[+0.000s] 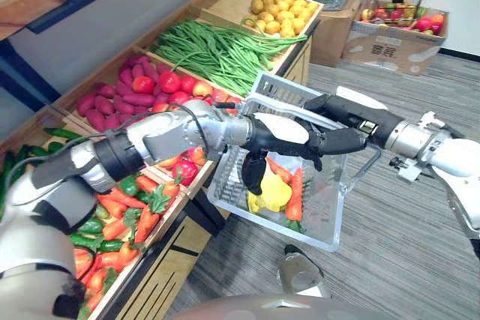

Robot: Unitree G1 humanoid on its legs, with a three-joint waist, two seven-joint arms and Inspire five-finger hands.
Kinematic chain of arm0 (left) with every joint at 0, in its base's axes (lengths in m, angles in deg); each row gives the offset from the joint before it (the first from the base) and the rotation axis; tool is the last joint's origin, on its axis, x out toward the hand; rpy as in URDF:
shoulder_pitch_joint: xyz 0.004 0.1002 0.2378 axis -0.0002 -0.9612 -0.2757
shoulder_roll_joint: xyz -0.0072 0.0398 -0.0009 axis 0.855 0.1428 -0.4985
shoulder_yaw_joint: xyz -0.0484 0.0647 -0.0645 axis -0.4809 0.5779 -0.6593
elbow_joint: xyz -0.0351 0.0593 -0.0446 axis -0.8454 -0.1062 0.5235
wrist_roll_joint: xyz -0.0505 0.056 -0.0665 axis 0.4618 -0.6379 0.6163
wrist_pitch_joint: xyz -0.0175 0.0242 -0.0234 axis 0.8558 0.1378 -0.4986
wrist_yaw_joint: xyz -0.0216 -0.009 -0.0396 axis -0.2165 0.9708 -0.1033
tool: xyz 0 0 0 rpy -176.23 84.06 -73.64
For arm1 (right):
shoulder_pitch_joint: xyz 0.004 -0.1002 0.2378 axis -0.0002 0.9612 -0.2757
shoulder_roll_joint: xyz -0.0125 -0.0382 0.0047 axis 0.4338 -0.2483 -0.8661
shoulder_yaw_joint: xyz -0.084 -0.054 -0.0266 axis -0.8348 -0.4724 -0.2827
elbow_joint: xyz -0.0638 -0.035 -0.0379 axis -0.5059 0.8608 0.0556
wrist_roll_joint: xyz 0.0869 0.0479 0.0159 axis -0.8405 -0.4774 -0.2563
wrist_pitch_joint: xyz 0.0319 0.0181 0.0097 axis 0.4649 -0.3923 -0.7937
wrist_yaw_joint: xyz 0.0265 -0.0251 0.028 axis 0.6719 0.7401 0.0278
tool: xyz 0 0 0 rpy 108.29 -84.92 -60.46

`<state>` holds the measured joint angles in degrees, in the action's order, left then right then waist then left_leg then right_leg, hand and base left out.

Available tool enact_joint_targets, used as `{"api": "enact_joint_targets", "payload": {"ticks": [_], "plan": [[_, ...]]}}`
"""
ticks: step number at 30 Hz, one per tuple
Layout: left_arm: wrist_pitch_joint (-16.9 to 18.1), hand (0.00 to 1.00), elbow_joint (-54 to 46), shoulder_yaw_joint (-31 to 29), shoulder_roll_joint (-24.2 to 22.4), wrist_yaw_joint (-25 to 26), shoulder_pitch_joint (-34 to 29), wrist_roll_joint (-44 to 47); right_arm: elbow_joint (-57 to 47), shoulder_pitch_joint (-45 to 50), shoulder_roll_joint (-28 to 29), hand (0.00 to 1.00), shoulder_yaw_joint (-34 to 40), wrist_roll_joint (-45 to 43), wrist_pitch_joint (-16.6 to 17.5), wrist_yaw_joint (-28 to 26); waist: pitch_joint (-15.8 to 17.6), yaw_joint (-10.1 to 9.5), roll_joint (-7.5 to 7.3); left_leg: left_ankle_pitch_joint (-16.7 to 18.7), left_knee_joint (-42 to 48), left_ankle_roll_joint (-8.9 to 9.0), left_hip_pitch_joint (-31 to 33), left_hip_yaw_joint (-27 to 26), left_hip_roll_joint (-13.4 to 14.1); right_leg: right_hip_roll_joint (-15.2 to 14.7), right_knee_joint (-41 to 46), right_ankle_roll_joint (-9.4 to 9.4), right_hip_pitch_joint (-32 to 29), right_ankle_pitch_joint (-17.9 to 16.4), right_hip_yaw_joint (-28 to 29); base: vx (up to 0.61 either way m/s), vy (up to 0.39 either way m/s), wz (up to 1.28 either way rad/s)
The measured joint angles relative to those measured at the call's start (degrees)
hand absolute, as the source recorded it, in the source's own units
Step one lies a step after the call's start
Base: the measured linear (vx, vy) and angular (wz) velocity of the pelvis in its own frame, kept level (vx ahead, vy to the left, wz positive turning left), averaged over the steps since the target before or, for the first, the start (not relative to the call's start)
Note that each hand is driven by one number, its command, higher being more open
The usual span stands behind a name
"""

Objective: Pick vegetable in the basket

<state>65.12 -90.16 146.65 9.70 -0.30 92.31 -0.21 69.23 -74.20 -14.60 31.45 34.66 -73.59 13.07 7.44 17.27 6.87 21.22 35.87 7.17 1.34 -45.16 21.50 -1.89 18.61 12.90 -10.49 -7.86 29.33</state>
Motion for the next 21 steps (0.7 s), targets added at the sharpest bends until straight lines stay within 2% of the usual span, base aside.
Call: {"api": "enact_joint_targets", "payload": {"ticks": [3,5,7,9,14,17,21], "plan": [[-0.01,1.0,-3.27,-0.7,1.43,0.46,-6.64,0.15,-0.83,2.34,-0.25,0.0,-2.0,0.1,0.02,-1.03,-0.01,-2.46,-0.02,-0.59,-0.52,-0.69,0.43,2.36,-0.85,-1.06,-0.93,-0.01,1.62,0.01,-2.22,-0.03,-0.003,0.38],[-0.03,1.0,-6.08,-0.67,2.8,-0.66,-9.84,0.24,-2.16,5.22,-0.11,0.0,-2.31,0.14,0.02,-2.16,-0.06,-3.06,-0.1,-0.78,-0.86,-0.99,1.12,3.64,-1.54,-1.91,-1.47,-0.02,2.13,0.03,-3.42,-0.02,0.008,0.46],[-0.03,1.0,-10.94,-0.71,5.68,-2.24,-13.79,0.25,-3.38,7.54,0.74,0.0,-2.57,0.26,0.04,-4.0,-0.24,-3.1,-0.5,-1.28,-1.27,-1.8,2.33,5.64,-2.92,-3.45,-2.18,0.12,2.68,0.2,-5.33,-0.02,0.019,0.49],[-0.06,1.0,-13.05,-0.83,7.15,-3.19,-15.17,1.58,-3.54,8.5,1.53,0.0,-2.46,0.24,0.46,-4.12,-0.69,-3.16,-1.26,-1.86,-2.07,-2.33,2.55,6.88,-4.06,-4.59,-3.1,0.34,3.69,0.49,-6.47,-0.02,0.021,0.36],[0.77,1.0,-20.22,-1.45,7.09,-4.99,-21.9,4.73,-3.51,10.16,7.98,0.0,-0.04,0.08,1.4,-1.71,-2.59,-3.34,-3.28,-4.43,-5.02,-3.72,4.99,12.31,-7.42,-7.57,-5.93,0.25,5.91,1.71,-12.42,-0.02,-0.001,0.62],[1.1,1.0,-20.82,-6.62,7.74,-4.91,-25.89,4.71,-3.48,12.82,10.64,0.0,0.93,0.06,2.3,-0.6,-3.39,-4.64,-4.23,-6.77,-7.8,-4.2,5.52,15.28,-9.5,-9.01,-7.1,0.18,7.36,2.37,-16.14,-0.02,-0.014,0.65],[0.95,1.0,-23.21,-17.82,14.01,-4.31,-35.15,4.69,-3.41,16.66,12.83,0.0,2.69,0.14,3.12,-0.13,-4.77,-4.92,-5.83,-11.39,-14.51,-4.17,5.63,18.95,-13.02,-10.79,-9.06,-0.64,8.71,2.99,-20.82,-0.03,-0.044,0.55]]}}
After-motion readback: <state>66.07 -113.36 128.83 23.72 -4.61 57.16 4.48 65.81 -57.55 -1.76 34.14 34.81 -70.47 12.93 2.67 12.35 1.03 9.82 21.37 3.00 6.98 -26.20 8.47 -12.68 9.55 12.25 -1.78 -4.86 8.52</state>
